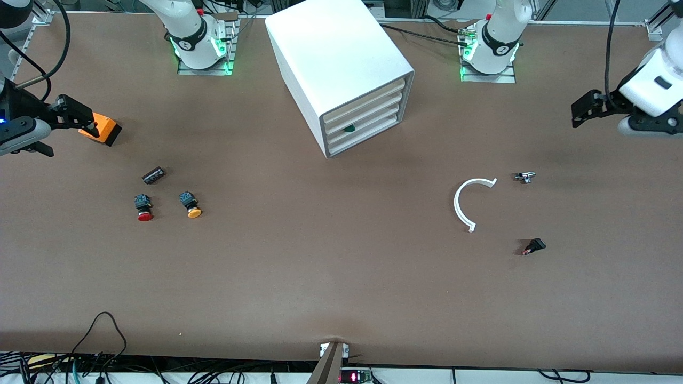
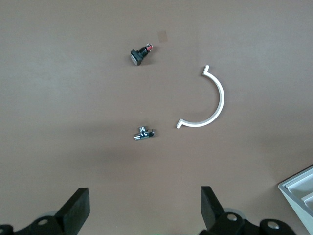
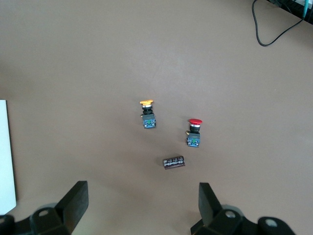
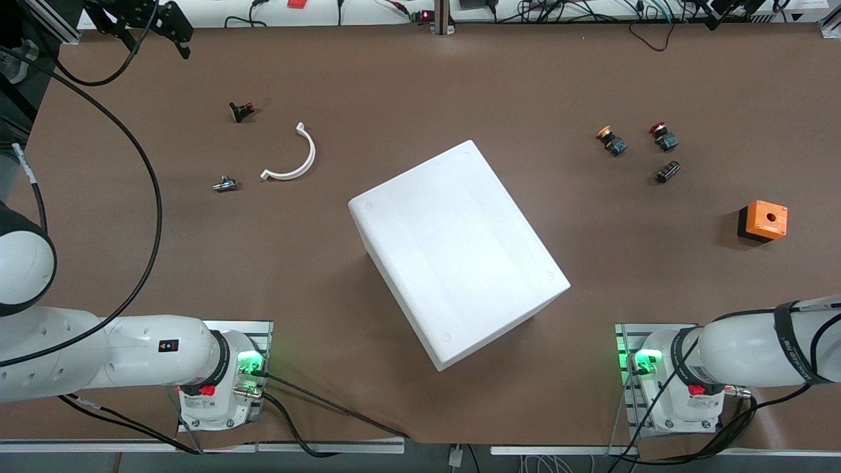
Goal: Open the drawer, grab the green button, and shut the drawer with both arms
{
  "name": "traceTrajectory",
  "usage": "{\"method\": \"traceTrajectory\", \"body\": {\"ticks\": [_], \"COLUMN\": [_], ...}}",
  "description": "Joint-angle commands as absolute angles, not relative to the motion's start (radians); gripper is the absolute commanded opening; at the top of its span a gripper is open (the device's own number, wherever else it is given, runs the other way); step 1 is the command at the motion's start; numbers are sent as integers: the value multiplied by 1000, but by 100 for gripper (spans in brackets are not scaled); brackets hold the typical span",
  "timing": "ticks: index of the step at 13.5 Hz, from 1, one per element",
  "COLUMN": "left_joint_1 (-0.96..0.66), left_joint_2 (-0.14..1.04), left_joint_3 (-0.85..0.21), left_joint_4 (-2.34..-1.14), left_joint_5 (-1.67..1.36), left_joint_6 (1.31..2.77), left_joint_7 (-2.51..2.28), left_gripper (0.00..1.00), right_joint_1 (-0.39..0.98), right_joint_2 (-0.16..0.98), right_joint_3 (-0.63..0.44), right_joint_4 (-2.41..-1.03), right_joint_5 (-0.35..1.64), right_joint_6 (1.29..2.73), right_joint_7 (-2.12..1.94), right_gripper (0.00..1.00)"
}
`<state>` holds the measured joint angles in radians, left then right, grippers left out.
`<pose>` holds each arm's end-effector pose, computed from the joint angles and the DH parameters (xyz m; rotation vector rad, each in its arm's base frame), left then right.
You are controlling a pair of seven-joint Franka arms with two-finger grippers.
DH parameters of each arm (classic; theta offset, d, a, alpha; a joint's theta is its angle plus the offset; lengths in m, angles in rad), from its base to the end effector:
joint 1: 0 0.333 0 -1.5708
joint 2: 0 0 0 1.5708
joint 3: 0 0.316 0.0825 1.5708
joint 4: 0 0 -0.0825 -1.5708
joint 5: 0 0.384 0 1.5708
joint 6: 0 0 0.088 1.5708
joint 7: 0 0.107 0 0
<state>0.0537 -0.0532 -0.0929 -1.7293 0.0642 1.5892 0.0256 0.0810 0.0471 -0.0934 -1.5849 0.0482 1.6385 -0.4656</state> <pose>0.5344 -0.0153 0.5805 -3.0673 0.1050 0.1331 0.5743 -0.0010 0.5974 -3.0224 -0.6921 -0.0262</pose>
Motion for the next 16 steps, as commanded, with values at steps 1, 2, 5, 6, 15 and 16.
{"method": "traceTrajectory", "body": {"ticks": [1,2,5,6,15,16], "left_joint_1": [49,48,23,21,18,20], "left_joint_2": [23,52,150,185,520,552], "left_joint_3": [-94,-94,-100,-100,-107,-136], "left_joint_4": [-1713,-1712,-1713,-1713,-1724,-1739], "left_joint_5": [30,-18,-156,-205,-631,-688], "left_joint_6": [1566,1554,1502,1494,1413,1414], "left_joint_7": [41,49,104,129,526,549], "left_gripper": [100,100,100,100,100,99], "right_joint_1": [74,74,74,74,71,71], "right_joint_2": [54,54,54,54,54,55], "right_joint_3": [-91,-91,-91,-91,-92,-97], "right_joint_4": [-1565,-1565,-1565,-1565,-1565,-1565], "right_joint_5": [71,71,71,77,77,77], "right_joint_6": [1620,1621,1621,1621,1628,1623], "right_joint_7": [-459,-459,-459,-459,-459,-457], "right_gripper": [100,100,100,100,100,100]}}
